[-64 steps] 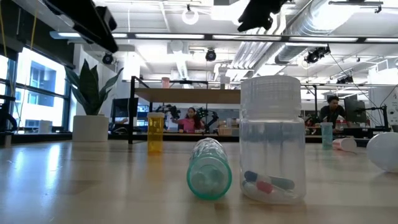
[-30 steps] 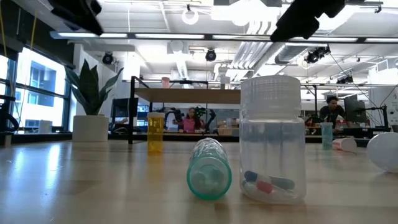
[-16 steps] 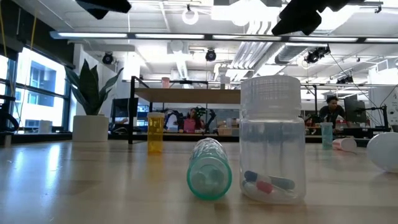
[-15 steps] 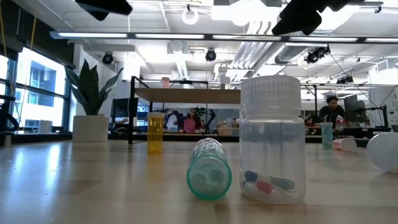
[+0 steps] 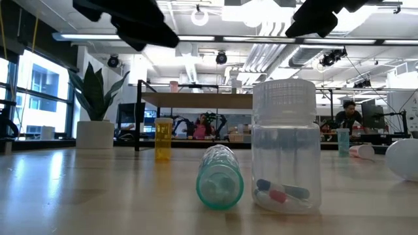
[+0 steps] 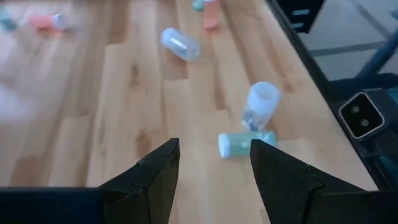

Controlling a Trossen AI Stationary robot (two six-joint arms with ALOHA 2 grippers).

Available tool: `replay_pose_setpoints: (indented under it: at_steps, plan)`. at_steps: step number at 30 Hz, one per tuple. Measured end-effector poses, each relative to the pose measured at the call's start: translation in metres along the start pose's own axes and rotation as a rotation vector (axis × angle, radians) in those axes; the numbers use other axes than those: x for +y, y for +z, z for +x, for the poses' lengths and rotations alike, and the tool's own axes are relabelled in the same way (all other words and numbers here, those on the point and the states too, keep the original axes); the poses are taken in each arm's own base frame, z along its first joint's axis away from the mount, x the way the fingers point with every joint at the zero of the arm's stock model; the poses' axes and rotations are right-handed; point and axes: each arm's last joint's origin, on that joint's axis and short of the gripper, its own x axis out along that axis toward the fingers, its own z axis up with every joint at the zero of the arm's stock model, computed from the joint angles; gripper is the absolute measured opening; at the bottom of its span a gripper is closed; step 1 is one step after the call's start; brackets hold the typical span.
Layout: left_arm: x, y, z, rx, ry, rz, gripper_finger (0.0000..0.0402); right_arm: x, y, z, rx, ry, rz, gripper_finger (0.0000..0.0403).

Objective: Pick and place medicine bottles onto shelf by color
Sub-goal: Put the bottom transparent pill bottle aligned with the other transparent pill bottle on the shelf

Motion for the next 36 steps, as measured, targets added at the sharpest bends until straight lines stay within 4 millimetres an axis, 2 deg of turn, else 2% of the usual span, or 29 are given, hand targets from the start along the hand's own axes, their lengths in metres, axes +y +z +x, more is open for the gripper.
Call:
replay_pose_setpoints:
  at_steps: [9,14,21,31,36]
  plan:
    - [-0.012,-0.008,0.036,-0.084,-0.139,0.024,0.0186,0.0,-0.001,0.0,0.006,-0.002,-0.003,0.019]
    - [-0.016,-0.016,0.051,-0.101,-0.155,-0.004,0.0186,0.0,-0.001,0.0,0.007,-0.002,-0.001,0.019]
    - [-0.022,-0.019,0.071,-0.115,-0.202,-0.004,0.0188,0.003,-0.005,0.01,0.042,-0.013,0.005,0.019]
    - [-0.029,-0.024,0.098,-0.091,-0.159,0.025,0.0235,0.012,-0.012,0.016,0.068,-0.002,-0.002,0.019]
    - [-0.028,-0.019,0.102,-0.107,-0.131,0.019,0.0252,0.015,-0.012,0.015,0.065,0.01,-0.009,0.019]
